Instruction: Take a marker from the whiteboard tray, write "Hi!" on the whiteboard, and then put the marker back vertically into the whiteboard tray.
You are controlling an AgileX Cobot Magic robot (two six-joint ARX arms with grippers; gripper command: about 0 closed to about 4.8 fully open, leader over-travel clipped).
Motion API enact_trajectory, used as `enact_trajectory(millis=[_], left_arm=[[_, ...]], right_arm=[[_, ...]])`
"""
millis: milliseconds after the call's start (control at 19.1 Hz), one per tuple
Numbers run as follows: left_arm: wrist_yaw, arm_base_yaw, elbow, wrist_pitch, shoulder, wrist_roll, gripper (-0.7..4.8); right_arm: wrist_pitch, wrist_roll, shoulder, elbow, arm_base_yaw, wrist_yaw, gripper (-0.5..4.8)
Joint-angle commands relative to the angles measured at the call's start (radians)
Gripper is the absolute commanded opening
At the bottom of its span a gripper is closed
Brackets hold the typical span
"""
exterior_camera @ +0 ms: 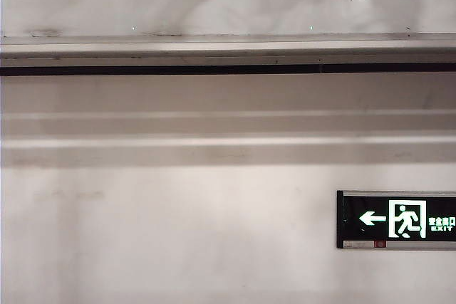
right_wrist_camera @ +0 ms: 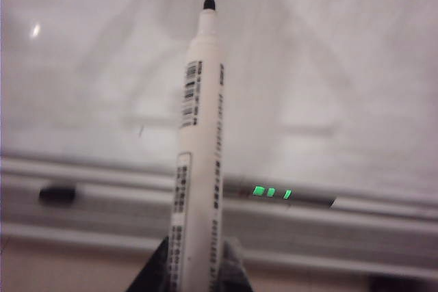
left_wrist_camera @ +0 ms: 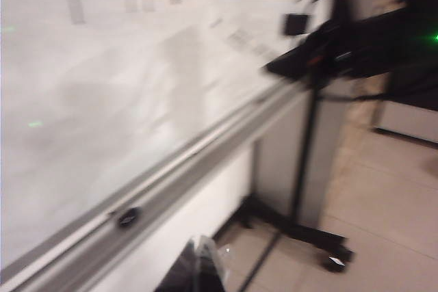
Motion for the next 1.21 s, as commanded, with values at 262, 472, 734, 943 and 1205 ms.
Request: enact_trajectory(millis=[262, 472, 734, 943, 1205], left_arm=[[-0.049, -0.071, 0.004, -0.074, 0.0, 0.05, -0.06], [-0.193, -0.126, 0.004, -0.109, 0.008, 0.049, -0.06], [-0.192, -0.125, 0.004, -0.115, 0.007, 0.048, -0.06], [-0.192, -0.124, 0.004, -0.115, 0.007, 0.048, -0.06], [-0.192, -0.124, 0.004, -0.114, 0.006, 0.049, -0.06]], right_arm=[[0.038, 0.022, -0.023, -0.159, 0.0, -0.035, -0.02], [0.067, 0.023, -0.026, -0.246, 0.001, -0.06, -0.02], [0.116, 0.026, -0.031, -0.373, 0.001, -0.061, -0.02], [0.221, 0.026, -0.03, -0.489, 0.001, -0.083, -0.01], [0.354, 0.063, 0.008, -0.527, -0.002, -0.082, -0.02]])
